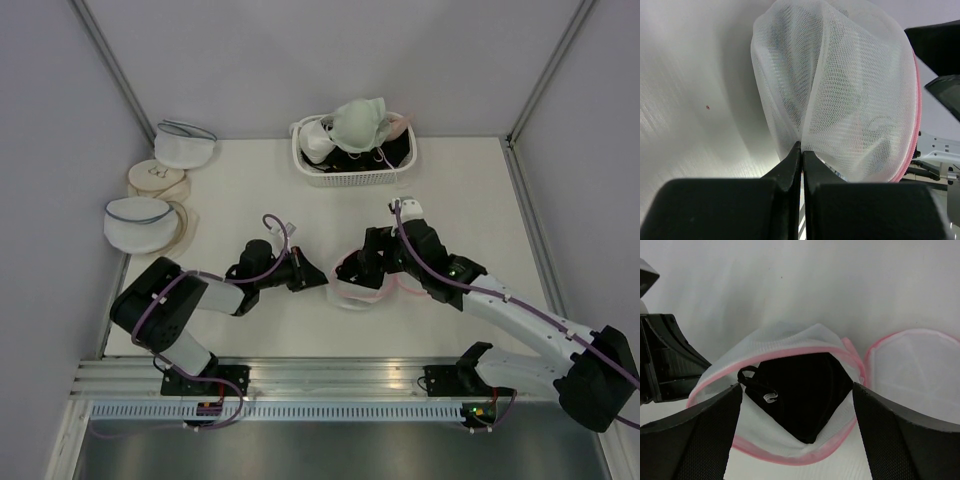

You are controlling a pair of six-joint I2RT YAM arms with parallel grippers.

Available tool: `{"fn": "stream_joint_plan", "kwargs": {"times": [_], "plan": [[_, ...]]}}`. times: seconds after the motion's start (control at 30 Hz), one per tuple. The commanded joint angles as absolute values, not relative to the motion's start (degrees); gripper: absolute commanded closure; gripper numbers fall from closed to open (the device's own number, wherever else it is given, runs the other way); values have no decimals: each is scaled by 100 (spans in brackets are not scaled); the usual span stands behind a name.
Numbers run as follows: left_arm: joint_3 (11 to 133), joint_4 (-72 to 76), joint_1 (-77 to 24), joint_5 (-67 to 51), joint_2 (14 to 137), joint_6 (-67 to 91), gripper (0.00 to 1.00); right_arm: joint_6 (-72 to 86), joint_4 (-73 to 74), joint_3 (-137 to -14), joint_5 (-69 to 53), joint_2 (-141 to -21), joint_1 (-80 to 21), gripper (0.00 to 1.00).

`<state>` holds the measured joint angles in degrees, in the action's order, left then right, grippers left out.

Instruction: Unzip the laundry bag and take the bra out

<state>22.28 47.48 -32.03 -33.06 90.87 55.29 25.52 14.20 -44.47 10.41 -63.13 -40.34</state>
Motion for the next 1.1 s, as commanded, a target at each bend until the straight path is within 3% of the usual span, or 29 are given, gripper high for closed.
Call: {"fn": "stream_joint_plan", "kwargs": {"times": [0.0,0.27,0.73,0.83,0.9,0.93,1.0,1.07], "plan": [[2180,4904,-3261,-3217,8973,5519,98,2865,1108,-4132,740,-6213,-4069,6],[2162,4922,-3340,-3191,8921,5599,98,3129,124,-3560,369,-7074,-4245,8],[2136,4948,-3401,-3138,8947,5599,98,3270,502,-3604,1231,-8225,-4456,22],[2118,5010,-3419,-3146,9000,5634,98,3305,282,-3577,1099,-8551,-4544,38],[2101,5010,-3419,-3146,9018,5634,98,3331,255,-3595,1090,-8631,-4614,63],[2092,5010,-3419,-3138,9018,5634,98,3322,255,-3612,1107,-8622,-4649,83],[2083,5010,-3419,-3138,8991,5625,98,3322,281,-3630,1151,-8474,-4684,98],[2083,4983,-3419,-3129,8974,5616,98,3287,377,-3647,1160,-8289,-4693,99]]}}
